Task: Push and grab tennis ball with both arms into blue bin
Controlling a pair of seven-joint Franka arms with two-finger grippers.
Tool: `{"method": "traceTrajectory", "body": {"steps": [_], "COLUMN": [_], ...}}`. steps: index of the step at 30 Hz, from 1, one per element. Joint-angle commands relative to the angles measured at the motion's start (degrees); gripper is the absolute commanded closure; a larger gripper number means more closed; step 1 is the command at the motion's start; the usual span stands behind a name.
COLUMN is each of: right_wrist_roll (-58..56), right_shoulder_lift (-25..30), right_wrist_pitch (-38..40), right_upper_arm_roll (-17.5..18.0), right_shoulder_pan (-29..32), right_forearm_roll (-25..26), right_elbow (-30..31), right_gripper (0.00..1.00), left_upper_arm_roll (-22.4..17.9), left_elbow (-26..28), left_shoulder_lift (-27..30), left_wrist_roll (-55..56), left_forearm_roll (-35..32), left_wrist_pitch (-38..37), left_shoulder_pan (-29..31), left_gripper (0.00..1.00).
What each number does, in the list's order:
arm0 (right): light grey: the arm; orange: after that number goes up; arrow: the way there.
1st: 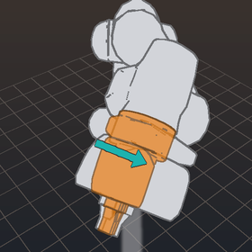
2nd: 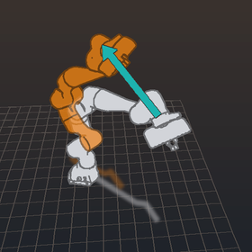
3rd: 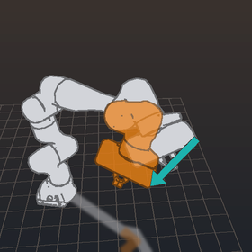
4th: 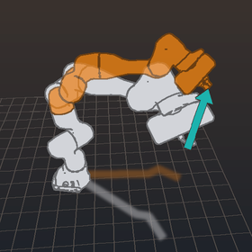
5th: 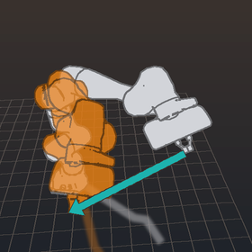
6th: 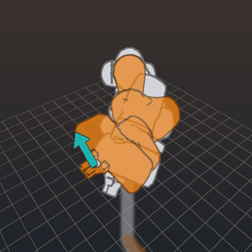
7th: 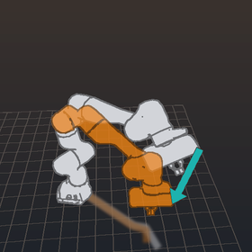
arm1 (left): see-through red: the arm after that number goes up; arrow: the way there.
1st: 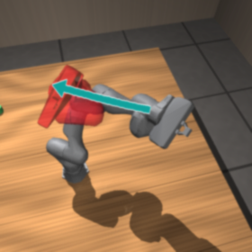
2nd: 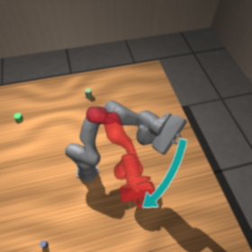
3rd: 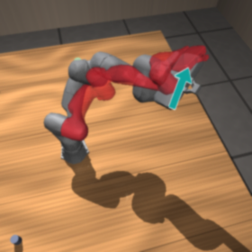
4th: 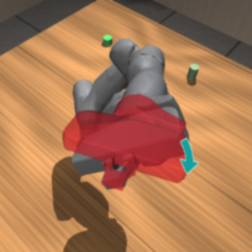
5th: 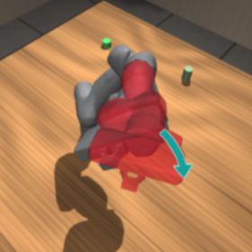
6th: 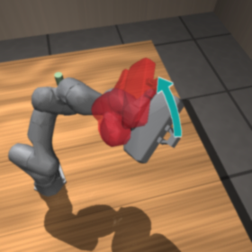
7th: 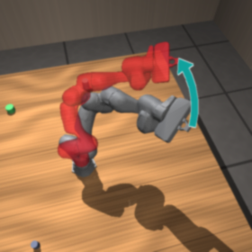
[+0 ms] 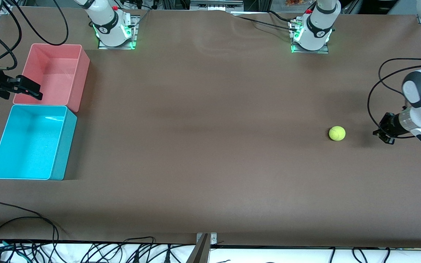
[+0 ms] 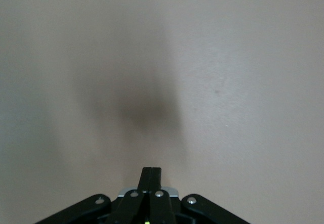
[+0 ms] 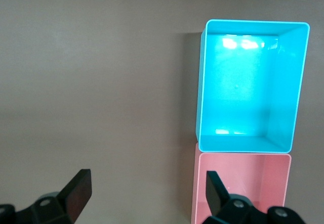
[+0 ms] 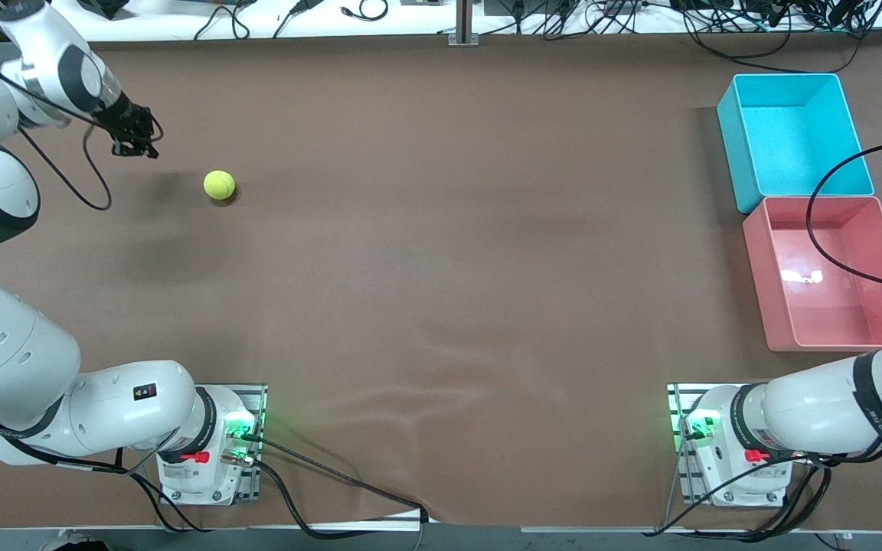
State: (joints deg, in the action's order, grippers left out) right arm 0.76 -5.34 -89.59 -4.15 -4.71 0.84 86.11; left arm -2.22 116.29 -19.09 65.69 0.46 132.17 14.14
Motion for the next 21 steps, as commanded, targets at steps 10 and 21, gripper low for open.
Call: {"method": "traceTrajectory", "body": {"steps": [10, 21], "right_wrist_roll": [0.03, 0.03], "right_shoulder_lift": [0.68, 0.68], "right_wrist_pitch": [0.38, 0.38], "right_upper_arm_roll": [0.02, 0.02], "right_shoulder_pan": [0.05, 0.05], "right_forearm_roll": [0.3, 0.3], "right_elbow": [0.46, 0.46], "right_gripper": [0.0, 0.0], "left_upper_arm_roll": [0.9, 0.99], "left_elbow": [11.67, 12.2], "left_shoulder_lift": [1.52, 0.28], "left_wrist_roll": [10.15, 14.55], "left_forearm_roll": [0.77, 0.59], "left_wrist_pitch": [12.5, 13.82], "left_shoulder_pan": [-0.43, -1.57], "left_gripper": [1.0, 1.0]}}
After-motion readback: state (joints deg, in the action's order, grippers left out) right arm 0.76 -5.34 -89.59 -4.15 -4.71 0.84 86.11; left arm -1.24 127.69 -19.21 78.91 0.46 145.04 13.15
